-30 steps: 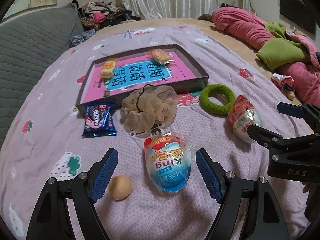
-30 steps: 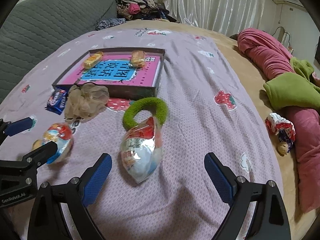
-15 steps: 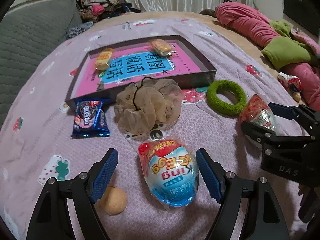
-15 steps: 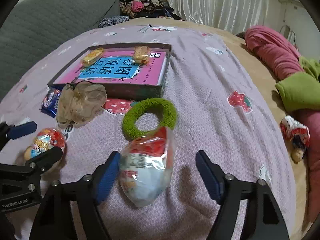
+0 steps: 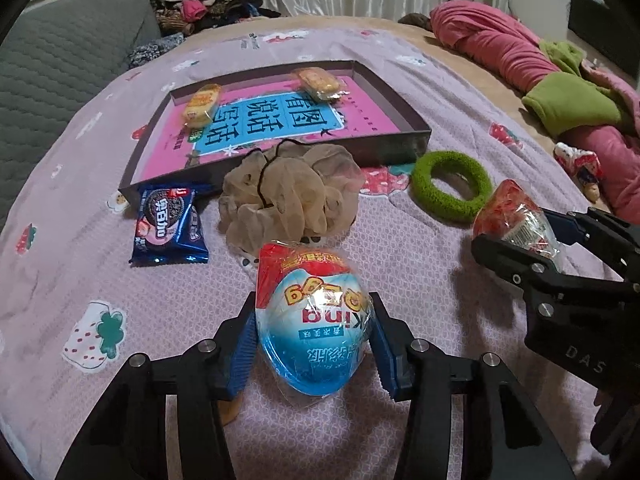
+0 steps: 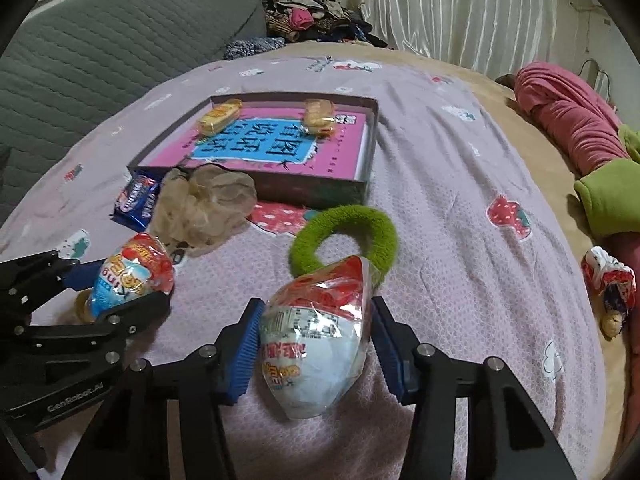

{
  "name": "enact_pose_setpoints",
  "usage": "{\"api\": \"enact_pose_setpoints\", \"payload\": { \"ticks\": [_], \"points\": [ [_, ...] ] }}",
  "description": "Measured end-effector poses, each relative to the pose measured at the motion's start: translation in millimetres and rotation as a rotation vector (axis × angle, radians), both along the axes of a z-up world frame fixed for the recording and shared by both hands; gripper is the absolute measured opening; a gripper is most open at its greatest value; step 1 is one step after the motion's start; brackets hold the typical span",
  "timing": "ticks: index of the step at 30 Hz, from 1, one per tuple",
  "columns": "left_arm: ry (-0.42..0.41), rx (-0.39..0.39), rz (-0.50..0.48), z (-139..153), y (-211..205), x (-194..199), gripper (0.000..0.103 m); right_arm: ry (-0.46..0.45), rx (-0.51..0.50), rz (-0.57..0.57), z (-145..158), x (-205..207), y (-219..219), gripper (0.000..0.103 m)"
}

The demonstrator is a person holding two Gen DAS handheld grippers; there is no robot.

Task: Organize objects
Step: 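Lift both eggs and carry them toward the pink book tray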

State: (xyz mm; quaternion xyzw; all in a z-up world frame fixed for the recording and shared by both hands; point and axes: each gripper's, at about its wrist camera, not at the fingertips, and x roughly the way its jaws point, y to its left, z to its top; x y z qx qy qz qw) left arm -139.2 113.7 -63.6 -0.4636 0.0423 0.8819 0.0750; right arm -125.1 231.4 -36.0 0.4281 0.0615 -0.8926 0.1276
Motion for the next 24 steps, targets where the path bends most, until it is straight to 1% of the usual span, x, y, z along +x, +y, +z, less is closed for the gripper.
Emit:
{"api": "enact_pose_setpoints", "payload": {
  "ticks": [6, 12, 17, 21, 24],
  "points": [
    [0.04, 0.002, 0.024, 16.9, -7.1, 4.8, 0.052, 0.027, -0.004, 0.011, 10.7, 7.4, -2.4, 0.053],
    [0.097, -0.013, 0.033, 39.1, -14.3, 16.9, 0.052, 0.067, 0.023, 0.028, 22.9, 17.5, -11.2, 0.053],
    [0.133, -0.013, 0.043, 55.7, -21.7, 30.5, 0.052, 0.11, 0.048, 0.036, 35.3, 34.3, -18.9, 0.053],
    [0.16, -0.022, 0.048, 68.7, -28.8, 43.8, 0.052, 0.137, 0.089, 0.04, 44.8, 51.6, -26.4, 0.053],
    [0.173, -0.016, 0.054, 77.8, -34.6, 52.2, 0.052, 0.149, 0.066, 0.033, 53.0, 63.0, -27.6, 0.053]
  ]
}}
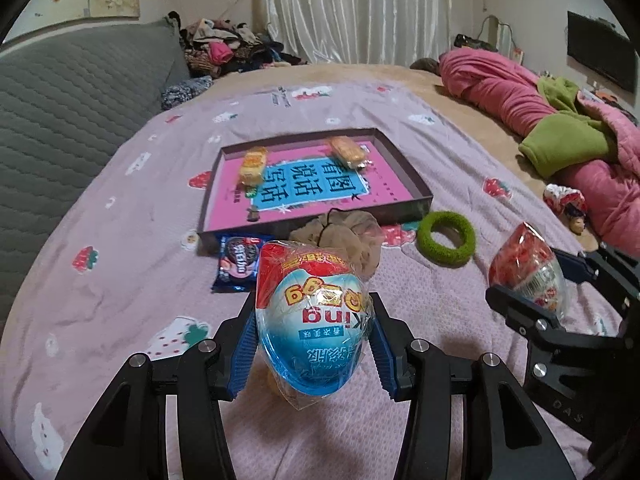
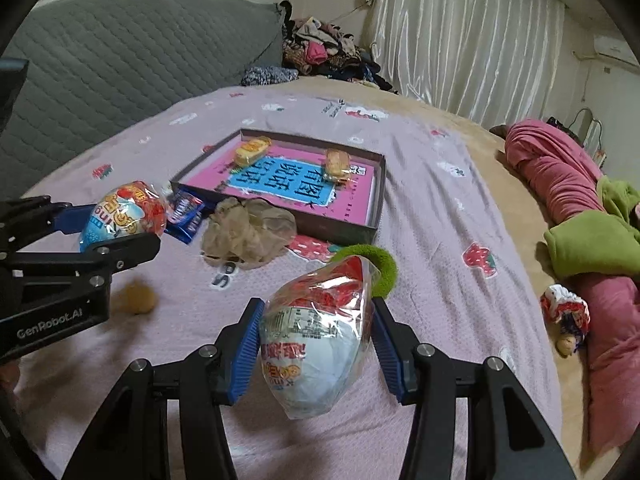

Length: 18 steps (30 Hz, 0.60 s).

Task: Organize objects
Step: 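Lift both eggs and carry them toward the pink book tray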

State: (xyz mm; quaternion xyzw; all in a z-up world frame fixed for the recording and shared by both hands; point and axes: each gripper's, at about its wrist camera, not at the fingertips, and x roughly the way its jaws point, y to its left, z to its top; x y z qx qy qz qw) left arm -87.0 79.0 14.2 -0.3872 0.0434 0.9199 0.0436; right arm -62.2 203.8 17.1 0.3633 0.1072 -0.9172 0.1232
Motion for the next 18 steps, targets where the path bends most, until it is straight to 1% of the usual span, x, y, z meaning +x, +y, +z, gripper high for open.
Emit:
{"api": "enact_pose_setpoints", "payload": {
  "ticks": [7, 18],
  "points": [
    [0.044, 0.006, 0.016, 24.0, -11.4, 15.2, 0.052, 0.028, -0.007, 0.005, 19.8, 17.1, -10.4, 0.053],
    [0.11, 0.007, 0.025, 59.7, -22.9, 36.3, 0.052, 0.113, 0.022, 0.033, 65.7, 39.0, -27.5, 0.053]
  ]
}}
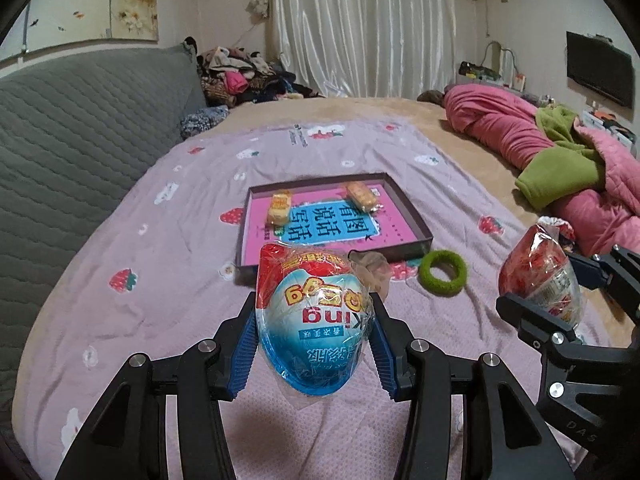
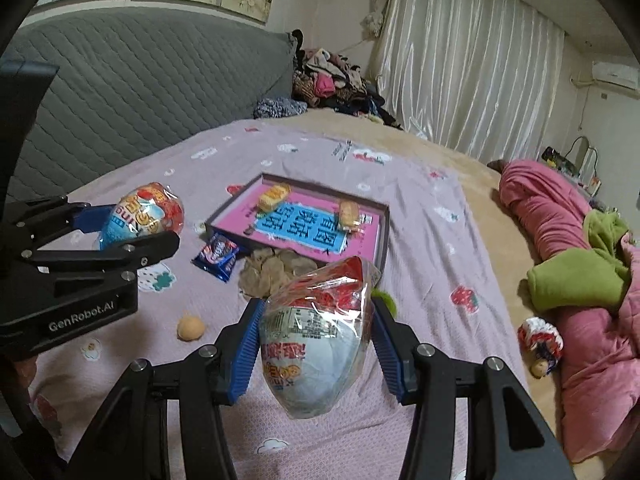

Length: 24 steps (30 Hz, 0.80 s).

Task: Organize objects
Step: 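Lift both eggs and carry them toward the pink book tray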

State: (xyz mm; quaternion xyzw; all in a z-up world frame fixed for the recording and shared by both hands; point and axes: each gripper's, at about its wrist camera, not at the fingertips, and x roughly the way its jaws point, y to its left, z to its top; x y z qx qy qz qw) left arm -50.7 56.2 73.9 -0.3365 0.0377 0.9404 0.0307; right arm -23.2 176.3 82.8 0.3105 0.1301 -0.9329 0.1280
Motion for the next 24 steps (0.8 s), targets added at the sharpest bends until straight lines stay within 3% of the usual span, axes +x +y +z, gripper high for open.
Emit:
{"api": "enact_pose_setpoints", "payload": {
  "ticks": [12, 24],
  "points": [
    [0.066, -0.009, 0.002, 33.6, -3.6, 9.7, 0.052, 0.08, 0.009, -0.007, 43.0, 3.9, -2.4, 0.053],
    [0.115, -0.035, 0.026, 63.2, -18.0, -5.2, 0.052, 0.131, 0.013, 0.013, 65.9, -11.0, -11.3, 0.053]
  ]
}}
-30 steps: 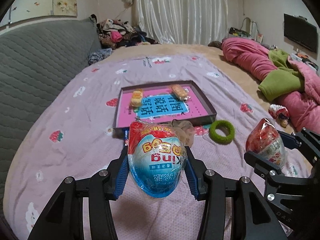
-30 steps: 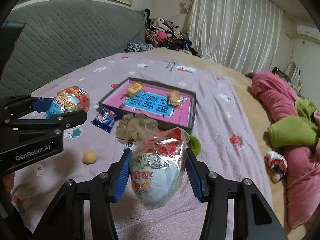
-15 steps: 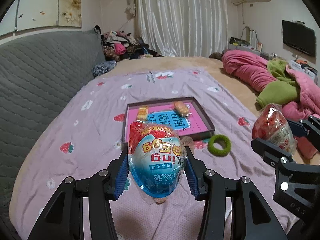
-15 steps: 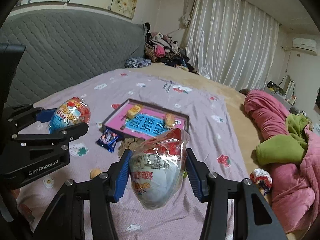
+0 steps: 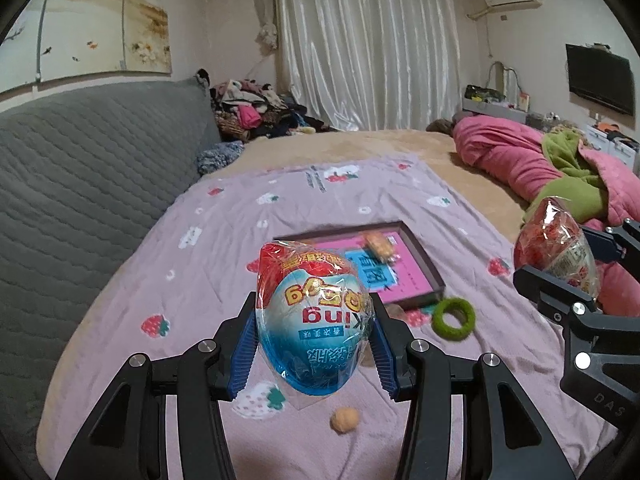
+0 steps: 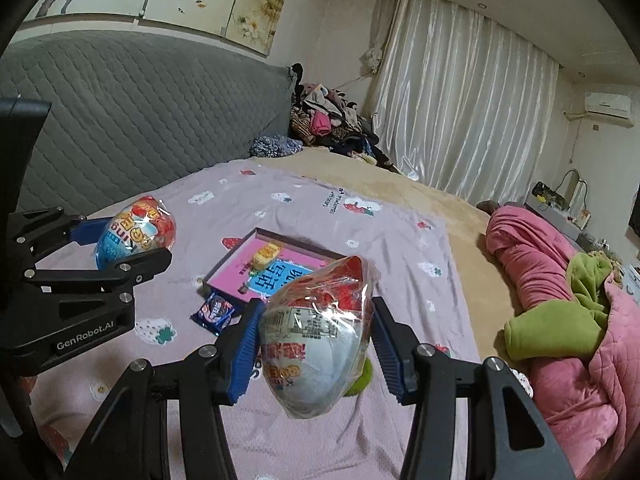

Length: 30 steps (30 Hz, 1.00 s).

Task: Organize objects
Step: 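Lift both eggs and carry them toward the pink book tray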

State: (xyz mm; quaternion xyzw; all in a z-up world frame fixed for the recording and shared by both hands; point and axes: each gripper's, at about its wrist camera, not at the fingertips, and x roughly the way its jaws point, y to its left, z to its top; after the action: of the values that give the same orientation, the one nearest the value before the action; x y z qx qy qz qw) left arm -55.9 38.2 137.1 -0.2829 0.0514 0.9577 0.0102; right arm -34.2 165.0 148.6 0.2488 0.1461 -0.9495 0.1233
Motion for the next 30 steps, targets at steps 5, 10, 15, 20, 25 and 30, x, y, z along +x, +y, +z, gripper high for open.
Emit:
{"api": "enact_pose_setpoints", "payload": {
  "ticks": [5, 10, 15, 20, 25, 30],
  "points": [
    [0.021, -0.011, -0.003, 11.9, -0.4, -13.9, 0.052, 0.017, 0.009, -0.002, 10.6, -13.8, -6.0, 0.053],
    [0.029, -0.001, -0.002, 23.8, -2.4, -30.9, 0.052, 0.027, 0.01, 0.003, 22.5, -29.4, -10.0, 0.053],
    [0.037, 0.004, 0.007, 36.6, -7.3, -55.8, 0.052, 0.035, 0.002, 0.003, 32.2, -49.6, -11.5, 0.053],
    [0.049, -0.002, 0.019, 43.4, -10.2, -79.6, 0.052, 0.044, -0.005, 0.0, 40.0, -71.2, -11.6, 0.053],
    [0.046, 0.014, 0.03, 43.3, -15.2, -104.3, 0.052, 0.063, 0.001, 0.0, 44.6, -92.1, -13.6, 0.053],
    [0.039, 0.013, 0.045, 35.8, -21.5, -130.9, 0.052, 0.073, -0.004, 0.009, 43.1, -115.2, -17.6, 0.053]
  ]
}}
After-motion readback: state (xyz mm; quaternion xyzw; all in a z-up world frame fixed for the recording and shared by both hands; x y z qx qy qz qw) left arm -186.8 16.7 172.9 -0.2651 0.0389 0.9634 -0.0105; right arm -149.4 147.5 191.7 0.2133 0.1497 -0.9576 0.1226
